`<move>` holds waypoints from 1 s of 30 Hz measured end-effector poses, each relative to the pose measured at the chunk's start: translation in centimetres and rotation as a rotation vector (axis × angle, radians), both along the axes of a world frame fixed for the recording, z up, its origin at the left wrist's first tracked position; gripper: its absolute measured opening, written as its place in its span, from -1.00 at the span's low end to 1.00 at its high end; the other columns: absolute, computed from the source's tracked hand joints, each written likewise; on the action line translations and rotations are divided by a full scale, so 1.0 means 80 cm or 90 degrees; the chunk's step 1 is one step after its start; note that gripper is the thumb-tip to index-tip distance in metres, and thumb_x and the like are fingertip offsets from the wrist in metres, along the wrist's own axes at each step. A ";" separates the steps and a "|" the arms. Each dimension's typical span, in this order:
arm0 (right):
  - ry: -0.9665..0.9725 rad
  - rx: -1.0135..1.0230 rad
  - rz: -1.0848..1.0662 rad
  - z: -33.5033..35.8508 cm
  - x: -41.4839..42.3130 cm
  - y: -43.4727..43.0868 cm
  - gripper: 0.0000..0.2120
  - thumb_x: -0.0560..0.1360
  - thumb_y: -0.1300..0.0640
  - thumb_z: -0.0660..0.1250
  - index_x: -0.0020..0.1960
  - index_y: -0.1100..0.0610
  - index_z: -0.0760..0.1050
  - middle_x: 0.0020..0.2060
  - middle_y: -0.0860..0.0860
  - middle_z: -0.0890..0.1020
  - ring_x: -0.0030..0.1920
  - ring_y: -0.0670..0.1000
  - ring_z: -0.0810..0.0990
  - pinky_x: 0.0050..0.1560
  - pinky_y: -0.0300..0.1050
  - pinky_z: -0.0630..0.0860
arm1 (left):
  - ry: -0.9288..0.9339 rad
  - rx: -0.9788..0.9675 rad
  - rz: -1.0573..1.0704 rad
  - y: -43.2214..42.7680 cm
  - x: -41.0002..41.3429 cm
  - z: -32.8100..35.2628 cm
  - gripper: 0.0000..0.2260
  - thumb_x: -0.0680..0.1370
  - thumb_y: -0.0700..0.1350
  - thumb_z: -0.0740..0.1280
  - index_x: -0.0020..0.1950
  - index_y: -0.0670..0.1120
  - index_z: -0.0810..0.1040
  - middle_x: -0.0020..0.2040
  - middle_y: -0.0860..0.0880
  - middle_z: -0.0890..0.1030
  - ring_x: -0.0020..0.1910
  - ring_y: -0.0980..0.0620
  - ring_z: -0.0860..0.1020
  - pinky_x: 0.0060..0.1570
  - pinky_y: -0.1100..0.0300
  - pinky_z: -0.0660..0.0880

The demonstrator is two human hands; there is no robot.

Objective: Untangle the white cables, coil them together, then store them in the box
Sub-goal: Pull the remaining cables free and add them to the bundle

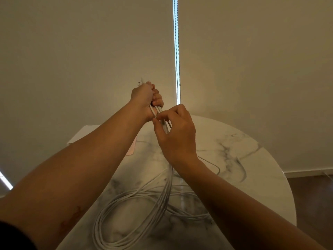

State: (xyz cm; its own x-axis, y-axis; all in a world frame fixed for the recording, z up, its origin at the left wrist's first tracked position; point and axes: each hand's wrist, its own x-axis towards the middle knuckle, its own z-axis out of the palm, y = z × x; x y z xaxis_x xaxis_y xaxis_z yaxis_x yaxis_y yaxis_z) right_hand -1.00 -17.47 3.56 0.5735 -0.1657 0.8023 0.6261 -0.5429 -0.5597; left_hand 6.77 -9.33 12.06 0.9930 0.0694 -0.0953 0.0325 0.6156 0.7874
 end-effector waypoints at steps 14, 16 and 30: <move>0.319 -0.188 0.078 0.013 -0.017 -0.030 -0.54 0.60 -0.01 0.26 -0.44 0.08 0.34 -0.53 -0.02 0.39 -0.53 -0.04 0.38 -0.41 -0.28 0.28 | -0.022 0.075 -0.059 0.006 -0.003 -0.011 -0.66 0.68 -0.07 0.12 -0.29 -0.08 0.37 -0.51 0.06 0.25 -0.60 0.15 0.17 -0.64 0.31 0.13; 0.308 -0.255 -0.003 0.007 -0.018 -0.030 -0.56 0.61 -0.11 0.22 -0.39 0.06 0.35 -0.50 -0.05 0.38 -0.50 -0.08 0.36 -0.37 -0.27 0.26 | -0.027 0.079 -0.063 0.003 -0.002 -0.012 -0.67 0.68 -0.07 0.11 -0.27 -0.09 0.36 -0.51 0.06 0.25 -0.60 0.15 0.16 -0.65 0.31 0.11; 0.179 -0.102 0.067 0.001 -0.012 -0.054 -0.77 0.43 -0.03 0.49 0.00 0.01 0.52 0.03 -0.06 0.43 0.01 -0.12 0.41 0.01 -0.34 0.39 | -0.082 0.033 -0.024 -0.011 0.001 0.017 -0.67 0.69 -0.12 0.07 -0.28 -0.10 0.33 -0.52 0.06 0.21 -0.62 0.15 0.13 -0.66 0.31 0.08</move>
State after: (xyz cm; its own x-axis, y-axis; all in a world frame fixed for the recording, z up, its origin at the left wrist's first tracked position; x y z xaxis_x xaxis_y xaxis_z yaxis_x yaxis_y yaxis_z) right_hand -1.96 -21.78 3.64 0.7830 0.0224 0.6216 0.5172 -0.5786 -0.6307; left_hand 6.88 -10.17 13.40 0.9988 0.0341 0.0362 -0.0492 0.5738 0.8175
